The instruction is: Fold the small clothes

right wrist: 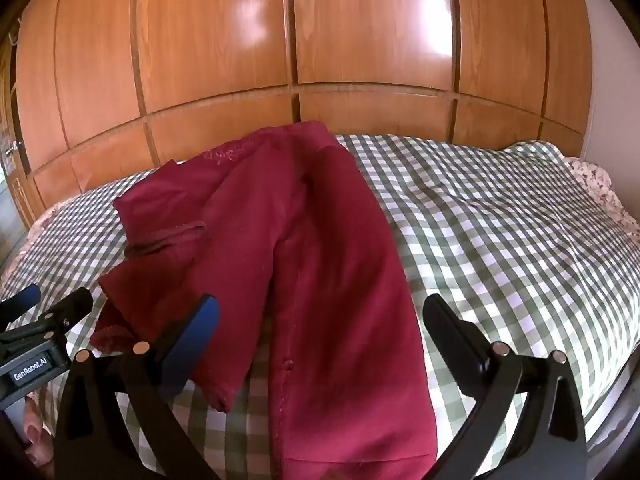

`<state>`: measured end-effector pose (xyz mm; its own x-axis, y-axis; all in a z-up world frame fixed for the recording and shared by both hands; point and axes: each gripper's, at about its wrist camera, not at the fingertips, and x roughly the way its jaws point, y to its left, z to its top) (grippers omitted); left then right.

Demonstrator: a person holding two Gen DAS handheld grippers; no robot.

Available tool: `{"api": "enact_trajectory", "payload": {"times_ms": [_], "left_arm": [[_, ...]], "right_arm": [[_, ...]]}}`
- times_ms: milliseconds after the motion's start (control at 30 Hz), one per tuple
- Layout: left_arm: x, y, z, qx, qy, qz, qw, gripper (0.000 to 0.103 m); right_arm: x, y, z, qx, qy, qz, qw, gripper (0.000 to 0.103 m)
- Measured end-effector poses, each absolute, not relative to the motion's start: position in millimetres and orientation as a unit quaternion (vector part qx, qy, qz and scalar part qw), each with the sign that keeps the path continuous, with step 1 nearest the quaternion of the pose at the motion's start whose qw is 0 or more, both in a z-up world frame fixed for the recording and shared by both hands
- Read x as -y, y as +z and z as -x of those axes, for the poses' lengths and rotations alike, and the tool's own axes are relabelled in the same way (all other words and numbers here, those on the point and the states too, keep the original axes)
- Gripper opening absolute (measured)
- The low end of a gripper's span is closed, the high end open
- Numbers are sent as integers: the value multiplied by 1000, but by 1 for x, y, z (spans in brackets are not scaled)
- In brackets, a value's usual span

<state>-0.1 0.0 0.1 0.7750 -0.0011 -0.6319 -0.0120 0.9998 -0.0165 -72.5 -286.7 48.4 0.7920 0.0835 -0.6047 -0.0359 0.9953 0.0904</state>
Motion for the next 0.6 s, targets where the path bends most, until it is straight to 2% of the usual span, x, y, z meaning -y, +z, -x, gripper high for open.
{"api": "enact_trajectory", "payload": {"times_ms": [600], "left_arm": [[2, -2, 1, -337, 3, 9, 941, 99]], "right_arm": [[287, 44, 74, -322, 32, -42, 945, 101]]}}
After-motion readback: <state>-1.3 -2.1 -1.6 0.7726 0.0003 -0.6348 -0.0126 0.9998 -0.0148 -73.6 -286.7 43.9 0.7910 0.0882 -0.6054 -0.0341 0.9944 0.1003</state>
